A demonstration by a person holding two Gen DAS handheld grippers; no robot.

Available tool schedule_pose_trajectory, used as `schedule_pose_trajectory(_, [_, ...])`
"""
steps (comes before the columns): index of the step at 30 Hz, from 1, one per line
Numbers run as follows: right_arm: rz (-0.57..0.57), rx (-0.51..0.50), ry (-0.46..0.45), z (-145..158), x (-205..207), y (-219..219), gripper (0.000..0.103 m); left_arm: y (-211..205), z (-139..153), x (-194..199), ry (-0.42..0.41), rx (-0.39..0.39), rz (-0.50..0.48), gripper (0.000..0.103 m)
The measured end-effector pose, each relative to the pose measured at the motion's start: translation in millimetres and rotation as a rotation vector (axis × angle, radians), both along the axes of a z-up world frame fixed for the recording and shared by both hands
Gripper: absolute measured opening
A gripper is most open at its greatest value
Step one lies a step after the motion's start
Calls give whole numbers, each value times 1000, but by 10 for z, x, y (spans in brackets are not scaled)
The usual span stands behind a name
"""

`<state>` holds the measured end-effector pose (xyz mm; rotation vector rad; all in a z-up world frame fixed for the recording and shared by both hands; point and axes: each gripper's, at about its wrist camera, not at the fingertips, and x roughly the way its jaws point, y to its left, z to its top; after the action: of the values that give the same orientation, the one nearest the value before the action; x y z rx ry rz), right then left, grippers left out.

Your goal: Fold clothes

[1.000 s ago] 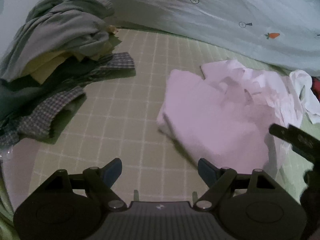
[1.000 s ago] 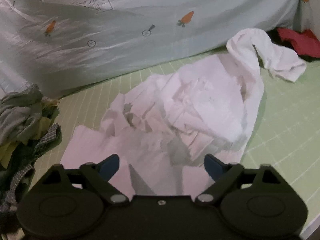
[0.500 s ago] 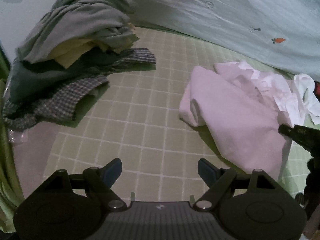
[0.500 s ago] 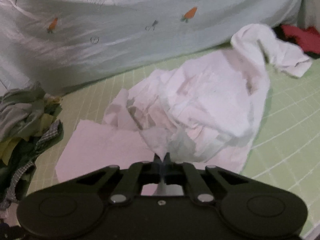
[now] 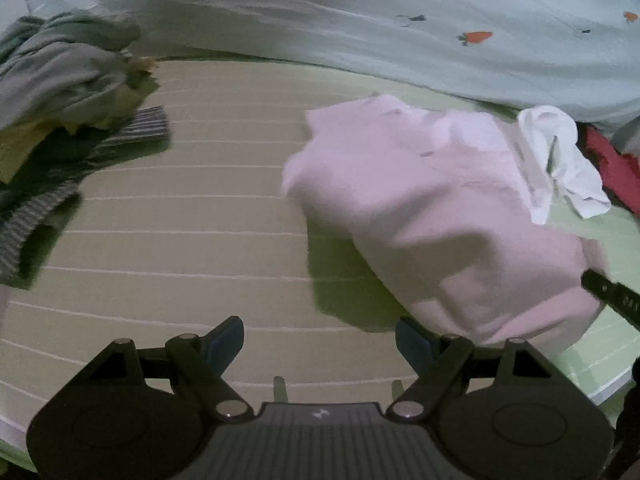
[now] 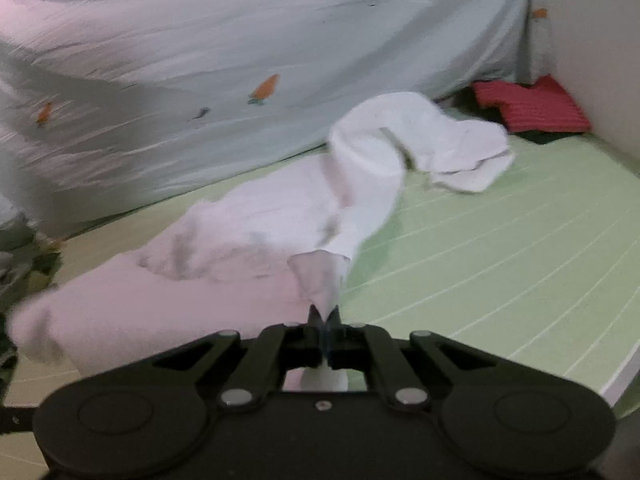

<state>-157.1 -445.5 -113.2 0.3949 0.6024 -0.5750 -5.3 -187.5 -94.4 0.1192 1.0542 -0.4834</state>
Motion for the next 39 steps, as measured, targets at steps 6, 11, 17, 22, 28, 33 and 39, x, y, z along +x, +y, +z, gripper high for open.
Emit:
schedule_pose_trajectory(6, [-40,-25,-13,50,-252,-1026,1,-572,23,-204,-7,-19,113,83])
schedule_pose_trajectory(11, [-75,-133,-54,277,-255,-1973,1,-878,-26,-349,-3,-49,254,83])
schedule_pose_trajectory(17, [-161,-139,-79,530,-198,-2928,1,-1078,-38,-419,31,-65,384,84])
schedule_pose_trajectory(22, [-217,-35,78,202,-70,-3388,19,-1160,-84,-374,51,-44,438,84])
schedule_pose_trajectory(28, [-216,105,90,-139,11,-3295,58,-1173,-30,-109,44,-23,428,84])
schedule_pose_trajectory(33, [-143,133,31,-85,332,-3108,80,-1277,-85,409,51,-38,371,84])
schedule_pose_trajectory(39, [0,61,51,-55,1034,-2932,83,-1423,-224,1053,80,-66,315,84])
